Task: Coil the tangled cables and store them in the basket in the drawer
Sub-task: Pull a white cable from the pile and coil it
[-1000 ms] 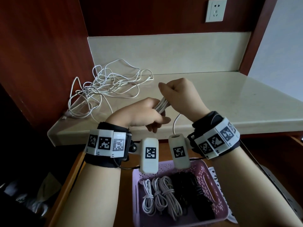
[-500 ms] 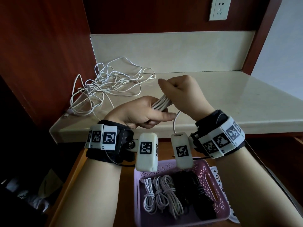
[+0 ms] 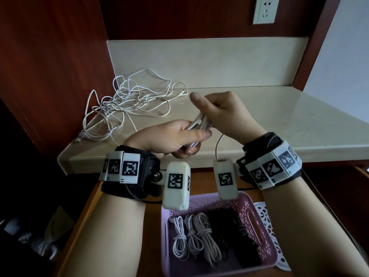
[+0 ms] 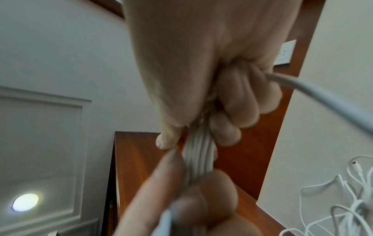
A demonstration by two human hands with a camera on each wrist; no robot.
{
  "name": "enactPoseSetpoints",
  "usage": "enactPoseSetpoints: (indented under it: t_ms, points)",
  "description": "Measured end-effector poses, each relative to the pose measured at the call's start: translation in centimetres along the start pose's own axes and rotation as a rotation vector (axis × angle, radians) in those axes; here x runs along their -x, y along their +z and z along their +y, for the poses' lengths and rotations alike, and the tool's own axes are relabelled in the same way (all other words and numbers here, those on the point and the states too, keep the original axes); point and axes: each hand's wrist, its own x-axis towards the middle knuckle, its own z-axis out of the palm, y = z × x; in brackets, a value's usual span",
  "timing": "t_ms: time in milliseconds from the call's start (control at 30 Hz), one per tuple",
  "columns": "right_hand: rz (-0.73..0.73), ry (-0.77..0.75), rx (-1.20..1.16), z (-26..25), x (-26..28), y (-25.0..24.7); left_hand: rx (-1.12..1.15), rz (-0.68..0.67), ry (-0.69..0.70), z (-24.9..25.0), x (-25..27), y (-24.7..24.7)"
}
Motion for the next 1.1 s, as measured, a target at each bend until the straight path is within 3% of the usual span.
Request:
enactPoseSetpoints:
  t_ms: [167,300,400,600,733,833,967,1100]
  points:
    - [-0.072,0.161,-0.223,0.8,-0.3,-1.3,-0.005,0.240,-0.010,-0.2,0.3,-1.7]
    - [-0.164,0.168,-0.077,1.6,-0.1,-2.4,-0.130,0.374,-0.031,-0.1,0.7,-2.7]
    - [-0.181,0.077,0.034,1.3,0.1,-3.2,-0.408,0.408,-0.085,-0.1,0.7,-2.9]
    - [-0.163,-0.223,0.215,-0.5,0.6,-4.1,-0.789,0.230,-0.233,0.8,-0.4,-0.3]
    - [-0.168,-0.259,0.135,-0.8,0.7,-3.4,-0.852,0.073,-0.352,1.3,-0.8,1.1]
    - [-0.237,-0.304,-0.030,-1.2,0.9,-3.0,-0.930,0.041,-0.357,1.6,-0.1,0.8]
    - [-0.343,-0.424,-0.030,-2.3,1.1,-1.7,-1.018,-0.022,-0.325,1.5,-0.1,1.1]
    - [-0.295,-0.320,-0.234,-0.7,0.5,-2.0,-0.948,-0.104,-0.216,1.6,0.4,0.8]
